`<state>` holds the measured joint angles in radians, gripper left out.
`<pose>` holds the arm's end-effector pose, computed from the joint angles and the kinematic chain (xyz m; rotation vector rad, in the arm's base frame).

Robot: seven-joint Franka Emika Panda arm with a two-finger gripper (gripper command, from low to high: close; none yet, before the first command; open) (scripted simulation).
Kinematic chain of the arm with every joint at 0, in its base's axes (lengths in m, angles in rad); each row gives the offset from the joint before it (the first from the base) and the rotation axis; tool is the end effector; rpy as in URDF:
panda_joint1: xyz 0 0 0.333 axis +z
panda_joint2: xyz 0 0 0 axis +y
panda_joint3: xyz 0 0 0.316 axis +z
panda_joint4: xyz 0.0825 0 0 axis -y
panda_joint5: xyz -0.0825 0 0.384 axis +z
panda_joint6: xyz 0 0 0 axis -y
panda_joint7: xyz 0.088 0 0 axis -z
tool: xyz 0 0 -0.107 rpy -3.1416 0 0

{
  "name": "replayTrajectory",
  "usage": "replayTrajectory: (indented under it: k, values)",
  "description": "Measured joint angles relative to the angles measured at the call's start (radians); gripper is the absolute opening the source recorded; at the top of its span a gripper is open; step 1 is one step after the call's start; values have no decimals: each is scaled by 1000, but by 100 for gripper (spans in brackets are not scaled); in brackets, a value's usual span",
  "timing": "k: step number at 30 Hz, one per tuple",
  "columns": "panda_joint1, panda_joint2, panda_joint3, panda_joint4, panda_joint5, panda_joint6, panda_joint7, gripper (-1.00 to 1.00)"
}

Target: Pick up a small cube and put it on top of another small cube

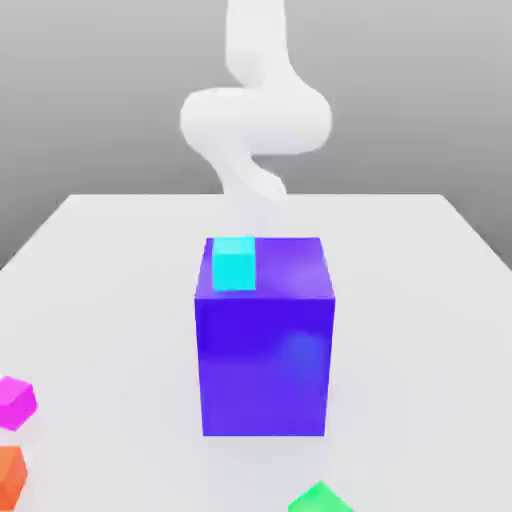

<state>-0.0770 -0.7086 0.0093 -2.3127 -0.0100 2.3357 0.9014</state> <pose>0.3797 -0.0247 0.6754 -2.3932 1.2533 -0.9553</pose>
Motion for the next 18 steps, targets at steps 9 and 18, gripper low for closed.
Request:
replayTrajectory:
  k: [9, 18]
  values:
    - [-242, 333, -5, -45, -56, 128, 385, 0]
    - [-423, 659, -86, -91, -67, 255, 730, 0]
